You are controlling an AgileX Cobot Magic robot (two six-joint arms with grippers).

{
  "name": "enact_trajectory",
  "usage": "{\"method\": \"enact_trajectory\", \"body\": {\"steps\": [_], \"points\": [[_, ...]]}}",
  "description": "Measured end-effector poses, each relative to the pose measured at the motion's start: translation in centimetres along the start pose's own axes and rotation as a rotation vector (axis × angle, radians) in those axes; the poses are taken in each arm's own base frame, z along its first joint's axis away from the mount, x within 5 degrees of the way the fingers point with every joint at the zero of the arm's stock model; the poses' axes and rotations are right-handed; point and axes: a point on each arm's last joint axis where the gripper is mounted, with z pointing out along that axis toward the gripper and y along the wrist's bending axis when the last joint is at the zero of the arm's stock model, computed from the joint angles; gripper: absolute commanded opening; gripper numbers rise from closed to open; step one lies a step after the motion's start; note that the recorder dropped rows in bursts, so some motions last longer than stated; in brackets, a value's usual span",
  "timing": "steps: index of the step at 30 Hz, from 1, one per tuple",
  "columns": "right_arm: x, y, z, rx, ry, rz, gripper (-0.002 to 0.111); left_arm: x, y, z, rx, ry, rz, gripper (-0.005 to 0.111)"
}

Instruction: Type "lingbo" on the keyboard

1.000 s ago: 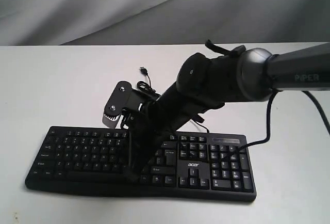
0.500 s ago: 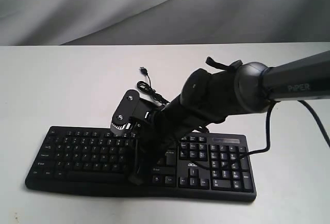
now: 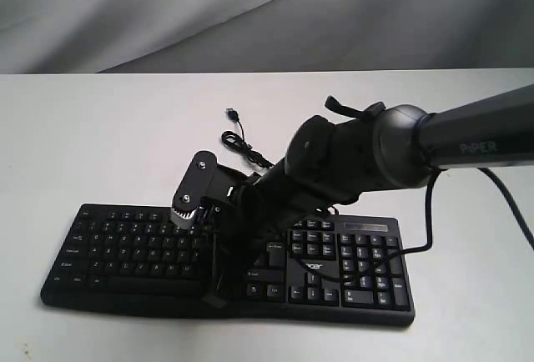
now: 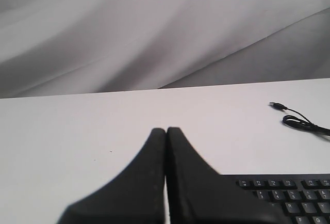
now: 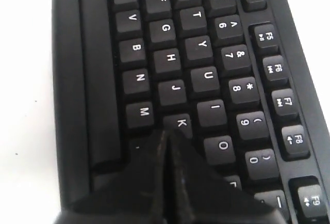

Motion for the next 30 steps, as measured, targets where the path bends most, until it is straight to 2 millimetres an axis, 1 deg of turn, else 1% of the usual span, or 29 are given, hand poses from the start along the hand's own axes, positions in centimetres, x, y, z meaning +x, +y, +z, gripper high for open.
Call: {"method": "enact_trajectory", "body": {"steps": [9, 12, 17, 24, 30], "points": [[-0.01, -0.06, 0.0, 0.006, -0.001, -0.003, 0.0, 0.0, 0.0, 0.0, 0.0, 0.0, 0.0, 0.001], [0.31, -0.15, 0.48, 0.007, 0.009, 0.003, 0.0, 0.0, 0.0, 0.0, 0.0, 0.0, 0.0, 0.001], [0.31, -0.19, 0.48, 0.011, 0.008, 0.003, 0.0, 0.0, 0.0, 0.0, 0.0, 0.0, 0.0, 0.001], [-0.3, -0.42, -0.34, 0.053, -0.016, -0.01, 0.0, 0.0, 0.0, 0.0, 0.0, 0.0, 0.0, 0.001], [-0.53, -0.45, -0.32, 0.076, -0.028, -0.024, 0.0, 0.0, 0.0, 0.0, 0.0, 0.0, 0.0, 0.001]]}}
